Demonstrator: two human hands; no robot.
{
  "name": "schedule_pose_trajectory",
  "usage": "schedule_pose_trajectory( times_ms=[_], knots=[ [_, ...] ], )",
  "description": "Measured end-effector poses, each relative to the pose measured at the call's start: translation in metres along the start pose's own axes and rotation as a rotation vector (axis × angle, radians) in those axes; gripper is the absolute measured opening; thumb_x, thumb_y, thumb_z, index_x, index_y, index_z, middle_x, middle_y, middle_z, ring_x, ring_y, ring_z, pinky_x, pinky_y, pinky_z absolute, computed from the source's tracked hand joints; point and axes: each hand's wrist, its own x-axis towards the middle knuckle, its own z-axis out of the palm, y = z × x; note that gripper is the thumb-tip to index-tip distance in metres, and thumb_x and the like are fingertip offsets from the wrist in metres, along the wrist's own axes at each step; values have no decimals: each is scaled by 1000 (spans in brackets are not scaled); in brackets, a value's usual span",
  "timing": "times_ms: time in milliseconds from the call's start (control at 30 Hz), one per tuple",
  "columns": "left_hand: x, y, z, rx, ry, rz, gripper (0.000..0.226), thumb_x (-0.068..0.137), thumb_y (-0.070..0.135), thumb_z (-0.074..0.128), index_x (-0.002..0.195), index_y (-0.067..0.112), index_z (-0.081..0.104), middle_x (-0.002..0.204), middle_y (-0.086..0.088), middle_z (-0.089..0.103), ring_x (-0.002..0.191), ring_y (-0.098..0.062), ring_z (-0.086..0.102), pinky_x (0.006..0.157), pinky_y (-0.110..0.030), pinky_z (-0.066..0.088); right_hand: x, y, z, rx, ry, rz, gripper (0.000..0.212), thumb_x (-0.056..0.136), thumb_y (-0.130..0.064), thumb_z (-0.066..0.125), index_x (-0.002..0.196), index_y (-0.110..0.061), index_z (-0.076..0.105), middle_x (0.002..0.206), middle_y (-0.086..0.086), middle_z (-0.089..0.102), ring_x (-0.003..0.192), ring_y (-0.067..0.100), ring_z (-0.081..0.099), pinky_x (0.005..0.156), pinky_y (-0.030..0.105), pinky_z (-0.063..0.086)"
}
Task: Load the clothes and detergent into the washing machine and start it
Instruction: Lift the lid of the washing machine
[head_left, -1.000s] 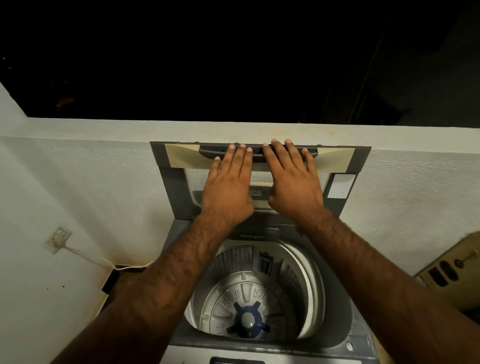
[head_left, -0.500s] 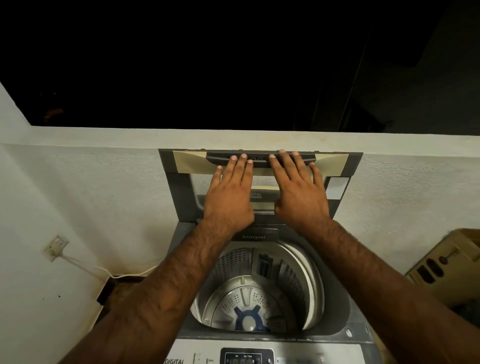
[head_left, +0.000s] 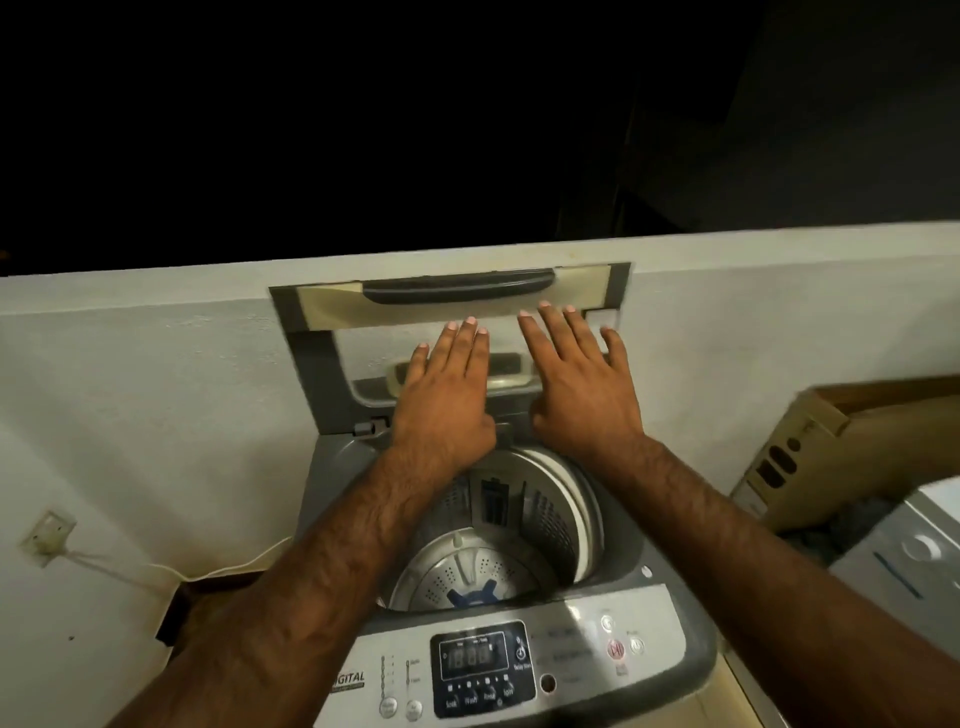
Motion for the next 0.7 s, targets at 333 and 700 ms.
schedule_pose_trajectory(
  times_ms=[333,700],
  knots=[
    [-56,176,40,-174,-193,455,100,84,38,62,161,10,4,170,-8,6,157,-21,-1,127,-45,5,-160,85,-10,61,-62,301,93,88,-38,61,165,-25,11,173,0,17,160,24,13,125,55,10],
    [-192,421,139,-246,-587,1025,93,78,36,50,161,16,13,168,-5,17,154,-20,17,124,-41,23,-457,206,19,275,-191,962,96,85,-27,66,165,-16,15,168,7,32,156,27,27,124,53,19]
  ],
)
